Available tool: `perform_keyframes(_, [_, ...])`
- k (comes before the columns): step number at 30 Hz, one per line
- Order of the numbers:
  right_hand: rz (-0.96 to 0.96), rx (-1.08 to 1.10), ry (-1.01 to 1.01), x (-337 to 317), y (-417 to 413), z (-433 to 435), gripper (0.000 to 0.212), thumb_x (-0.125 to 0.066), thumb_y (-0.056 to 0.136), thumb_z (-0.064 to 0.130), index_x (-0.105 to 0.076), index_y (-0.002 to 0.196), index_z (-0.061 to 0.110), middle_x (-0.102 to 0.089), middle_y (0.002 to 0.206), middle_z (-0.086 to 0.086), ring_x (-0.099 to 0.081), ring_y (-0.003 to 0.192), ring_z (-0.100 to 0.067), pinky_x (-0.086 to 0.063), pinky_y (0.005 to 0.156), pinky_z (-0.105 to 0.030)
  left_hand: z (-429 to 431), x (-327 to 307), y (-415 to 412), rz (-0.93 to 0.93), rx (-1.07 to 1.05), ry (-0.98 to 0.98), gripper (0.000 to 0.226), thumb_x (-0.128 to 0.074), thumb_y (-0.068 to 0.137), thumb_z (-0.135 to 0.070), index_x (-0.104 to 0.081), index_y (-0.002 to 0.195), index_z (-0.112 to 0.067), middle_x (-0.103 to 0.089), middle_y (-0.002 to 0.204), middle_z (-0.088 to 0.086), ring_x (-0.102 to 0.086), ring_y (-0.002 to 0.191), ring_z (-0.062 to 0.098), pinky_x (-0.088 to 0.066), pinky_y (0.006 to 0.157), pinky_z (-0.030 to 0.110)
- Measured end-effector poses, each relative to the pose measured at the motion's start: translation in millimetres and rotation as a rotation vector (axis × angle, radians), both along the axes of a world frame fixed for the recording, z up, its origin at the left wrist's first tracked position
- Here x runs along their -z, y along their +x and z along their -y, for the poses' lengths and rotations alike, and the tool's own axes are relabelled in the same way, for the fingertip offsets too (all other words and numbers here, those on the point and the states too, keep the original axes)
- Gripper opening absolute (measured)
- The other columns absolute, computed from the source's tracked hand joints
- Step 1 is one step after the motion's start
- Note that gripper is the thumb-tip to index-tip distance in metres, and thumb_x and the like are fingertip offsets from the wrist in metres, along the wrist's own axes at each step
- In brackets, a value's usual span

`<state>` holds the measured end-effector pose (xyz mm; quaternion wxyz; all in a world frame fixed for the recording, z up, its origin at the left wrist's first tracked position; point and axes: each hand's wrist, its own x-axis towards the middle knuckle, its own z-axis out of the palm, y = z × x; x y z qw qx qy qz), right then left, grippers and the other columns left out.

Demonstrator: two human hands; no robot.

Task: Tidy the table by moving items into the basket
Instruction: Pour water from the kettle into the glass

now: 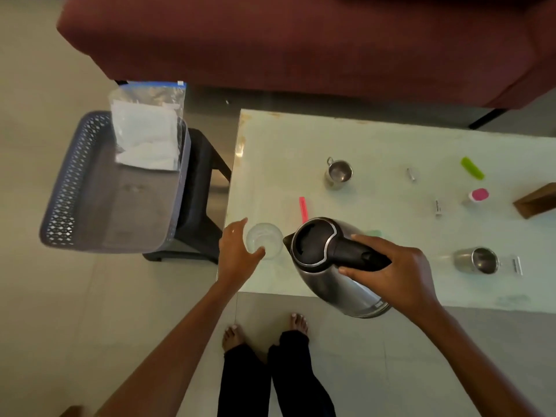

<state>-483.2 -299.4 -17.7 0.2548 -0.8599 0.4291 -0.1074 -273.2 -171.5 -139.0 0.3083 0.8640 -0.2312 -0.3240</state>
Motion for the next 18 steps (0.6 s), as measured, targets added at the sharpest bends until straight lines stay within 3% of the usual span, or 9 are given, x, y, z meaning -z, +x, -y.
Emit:
perform_keyframes(3, [-0.004,-0.012,-0.006,8,5,-5,0.054,-0.087,0.053,0.037,-0.071,0.104,0.027,-0.074,0.077,0.001,-0.067,0.068,-0.020,-0.050,0.064,-0.025,-5,19,2,-0.108,0.096,0.026,0.094,-0.077,0.074,-0.023,-0.017,0.147,-0.018,-0.024,0.153,0.003,-0.026,0.139,0.023,-0.025,0.112,0.037])
perform_keyframes(6, [-0.030,-0.040,-0.009,13,11,-7,0.052,-0.085,0.057,0.036,-0.070,0.105,0.026,-0.074,0.078,0.000,-0.067,0.069,-0.020,-0.051,0.063,-0.026,-8,30,0,-0.187,0.148,-0.001,0.100,-0.078,0.073,-0.023,-0.012,0.148,-0.019,-0.025,0.153,0.002,-0.027,0.140,0.022,-0.027,0.112,0.036])
perform_keyframes(14, [-0.107,-0.053,-0.029,25,23,-16,0.047,-0.083,0.061,0.038,-0.070,0.104,0.025,-0.073,0.076,-0.001,-0.066,0.068,-0.022,-0.047,0.061,-0.022,-13,35,6,-0.029,0.245,0.003,0.097,-0.074,0.074,-0.038,-0.014,0.149,-0.022,-0.036,0.150,-0.002,-0.038,0.136,0.020,-0.037,0.105,0.031])
perform_keyframes(18, [-0.146,-0.039,-0.016,25,30,-20,0.045,-0.082,0.062,0.038,-0.070,0.104,0.025,-0.073,0.077,-0.001,-0.065,0.069,-0.023,-0.044,0.062,-0.022,-13,36,5,-0.038,0.240,-0.008,0.095,-0.073,0.076,-0.035,-0.012,0.149,-0.020,-0.035,0.150,0.000,-0.038,0.136,0.022,-0.030,0.113,0.039])
